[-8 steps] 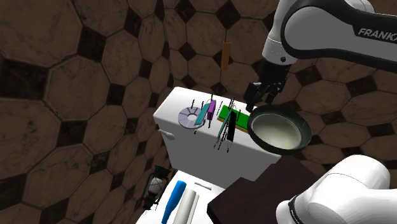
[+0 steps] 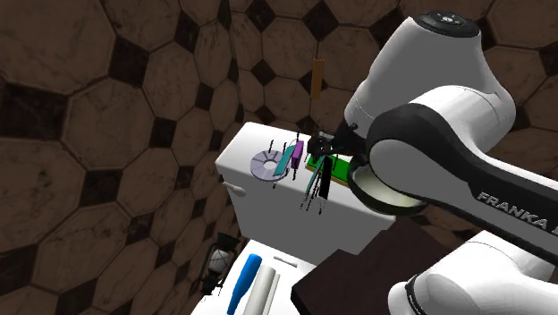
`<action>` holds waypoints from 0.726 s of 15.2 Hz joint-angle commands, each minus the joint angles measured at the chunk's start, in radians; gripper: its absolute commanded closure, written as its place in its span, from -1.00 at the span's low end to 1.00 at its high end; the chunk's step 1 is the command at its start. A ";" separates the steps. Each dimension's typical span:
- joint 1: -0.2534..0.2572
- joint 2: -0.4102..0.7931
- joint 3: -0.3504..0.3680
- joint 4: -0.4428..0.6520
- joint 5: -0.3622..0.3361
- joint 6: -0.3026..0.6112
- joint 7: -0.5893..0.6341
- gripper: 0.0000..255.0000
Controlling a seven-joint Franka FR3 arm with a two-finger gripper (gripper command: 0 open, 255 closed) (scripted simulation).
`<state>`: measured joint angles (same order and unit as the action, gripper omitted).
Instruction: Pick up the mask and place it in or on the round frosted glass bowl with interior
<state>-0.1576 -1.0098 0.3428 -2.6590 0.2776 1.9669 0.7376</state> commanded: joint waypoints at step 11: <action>-0.084 0.019 0.213 -0.096 0.079 0.234 0.274 -1.00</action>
<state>-0.2410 -0.9930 0.5538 -2.7529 0.3550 2.1964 1.0115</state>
